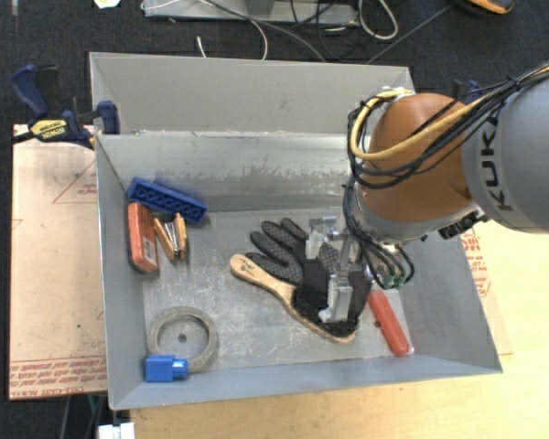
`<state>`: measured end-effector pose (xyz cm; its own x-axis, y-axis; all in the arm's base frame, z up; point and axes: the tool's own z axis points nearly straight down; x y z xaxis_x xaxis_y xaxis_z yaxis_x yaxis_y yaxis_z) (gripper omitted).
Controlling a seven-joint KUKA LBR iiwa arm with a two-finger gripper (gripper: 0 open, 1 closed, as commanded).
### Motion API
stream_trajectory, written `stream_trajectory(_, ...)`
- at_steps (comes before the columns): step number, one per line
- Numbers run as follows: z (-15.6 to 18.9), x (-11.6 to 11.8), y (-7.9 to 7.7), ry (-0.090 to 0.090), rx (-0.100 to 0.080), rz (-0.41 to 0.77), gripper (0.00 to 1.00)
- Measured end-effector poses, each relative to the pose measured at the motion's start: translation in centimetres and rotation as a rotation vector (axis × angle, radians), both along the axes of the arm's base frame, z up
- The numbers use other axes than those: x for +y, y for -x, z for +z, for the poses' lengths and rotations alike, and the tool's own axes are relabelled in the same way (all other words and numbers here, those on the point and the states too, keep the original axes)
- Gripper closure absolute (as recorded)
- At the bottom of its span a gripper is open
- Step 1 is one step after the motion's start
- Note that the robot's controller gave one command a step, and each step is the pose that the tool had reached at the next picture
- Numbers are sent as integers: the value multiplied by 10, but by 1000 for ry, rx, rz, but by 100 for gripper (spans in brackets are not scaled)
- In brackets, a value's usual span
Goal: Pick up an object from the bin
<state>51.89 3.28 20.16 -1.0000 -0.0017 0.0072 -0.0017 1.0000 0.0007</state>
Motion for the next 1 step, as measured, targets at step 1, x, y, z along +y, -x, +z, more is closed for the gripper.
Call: stream_trajectory(1, 4, 0, -2, 0, -8, -2, 0)
